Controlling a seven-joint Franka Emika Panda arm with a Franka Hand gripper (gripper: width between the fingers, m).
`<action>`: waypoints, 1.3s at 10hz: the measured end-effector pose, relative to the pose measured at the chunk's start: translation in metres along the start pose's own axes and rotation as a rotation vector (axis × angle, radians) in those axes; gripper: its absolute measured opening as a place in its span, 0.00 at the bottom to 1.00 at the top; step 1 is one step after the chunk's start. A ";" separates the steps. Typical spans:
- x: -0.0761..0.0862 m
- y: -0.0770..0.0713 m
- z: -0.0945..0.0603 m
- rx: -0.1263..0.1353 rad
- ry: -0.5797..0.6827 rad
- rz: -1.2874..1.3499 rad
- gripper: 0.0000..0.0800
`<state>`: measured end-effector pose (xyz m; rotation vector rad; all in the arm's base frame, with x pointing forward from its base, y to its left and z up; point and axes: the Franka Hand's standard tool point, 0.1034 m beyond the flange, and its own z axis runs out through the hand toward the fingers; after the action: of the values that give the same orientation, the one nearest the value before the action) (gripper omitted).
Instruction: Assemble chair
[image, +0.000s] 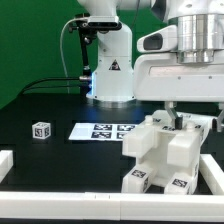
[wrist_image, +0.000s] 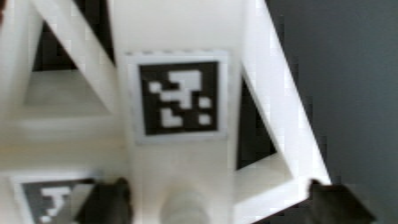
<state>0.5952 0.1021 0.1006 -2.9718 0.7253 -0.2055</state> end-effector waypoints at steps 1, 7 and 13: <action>0.000 0.000 0.000 0.000 0.000 0.000 0.75; 0.000 0.000 0.000 0.000 0.000 0.000 0.81; 0.004 -0.003 -0.002 0.006 0.010 -0.006 0.81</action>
Offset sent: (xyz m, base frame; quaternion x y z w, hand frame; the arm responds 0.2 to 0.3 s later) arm -0.0041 0.0022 0.0062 -0.0083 -0.0075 0.0028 0.9999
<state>0.5994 0.1028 0.1032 -2.9698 0.7159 -0.2219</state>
